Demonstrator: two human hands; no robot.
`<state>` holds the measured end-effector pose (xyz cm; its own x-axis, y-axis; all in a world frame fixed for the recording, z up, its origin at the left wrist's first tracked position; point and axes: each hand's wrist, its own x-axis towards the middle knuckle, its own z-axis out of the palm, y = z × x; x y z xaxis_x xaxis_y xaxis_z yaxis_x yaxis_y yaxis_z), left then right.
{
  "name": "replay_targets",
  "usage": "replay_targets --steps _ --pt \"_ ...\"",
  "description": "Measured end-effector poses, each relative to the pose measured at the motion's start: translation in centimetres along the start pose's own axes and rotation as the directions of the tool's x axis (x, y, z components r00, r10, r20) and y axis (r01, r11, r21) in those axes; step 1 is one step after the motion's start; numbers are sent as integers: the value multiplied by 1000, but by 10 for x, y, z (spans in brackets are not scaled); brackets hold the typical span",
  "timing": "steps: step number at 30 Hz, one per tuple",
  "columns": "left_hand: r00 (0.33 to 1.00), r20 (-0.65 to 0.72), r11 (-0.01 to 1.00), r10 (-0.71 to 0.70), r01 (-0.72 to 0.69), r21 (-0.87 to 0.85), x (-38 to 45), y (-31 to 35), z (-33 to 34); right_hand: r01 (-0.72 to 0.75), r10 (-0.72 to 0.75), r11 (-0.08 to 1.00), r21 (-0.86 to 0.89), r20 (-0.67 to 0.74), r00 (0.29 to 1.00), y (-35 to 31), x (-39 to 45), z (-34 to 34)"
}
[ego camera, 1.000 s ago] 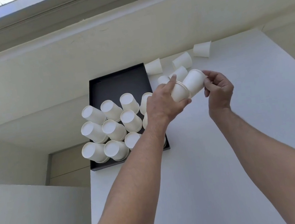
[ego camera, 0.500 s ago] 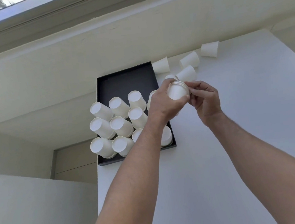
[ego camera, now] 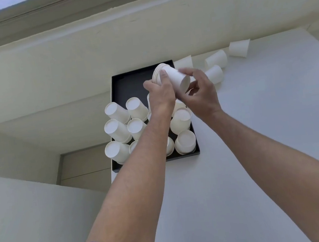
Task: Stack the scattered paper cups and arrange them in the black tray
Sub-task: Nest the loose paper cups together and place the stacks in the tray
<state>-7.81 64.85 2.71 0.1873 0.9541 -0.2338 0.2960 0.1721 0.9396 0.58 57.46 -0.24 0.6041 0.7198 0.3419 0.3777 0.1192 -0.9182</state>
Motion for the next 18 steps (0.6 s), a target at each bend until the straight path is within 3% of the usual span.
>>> replay_targets --steps 4,6,8,10,14,18 --pt "982 42 915 183 -186 359 11 -10 -23 -82 76 989 -119 -60 995 5 27 8" --pt "958 138 766 251 -284 577 16 -20 -33 -103 89 971 -214 -77 993 13 41 13" --pt "932 277 542 234 -361 759 18 -30 -38 -121 107 947 -299 -62 992 21 54 18" --pt "914 353 384 200 -404 830 19 -40 -37 -113 117 913 -393 -12 993 28 64 23" --pt "899 385 258 208 -430 865 16 -45 -38 -35 103 831 -556 91 991 39 71 37" --pt "904 388 251 177 -423 871 21 -37 -45 3 155 735 -678 172 973 49 75 47"
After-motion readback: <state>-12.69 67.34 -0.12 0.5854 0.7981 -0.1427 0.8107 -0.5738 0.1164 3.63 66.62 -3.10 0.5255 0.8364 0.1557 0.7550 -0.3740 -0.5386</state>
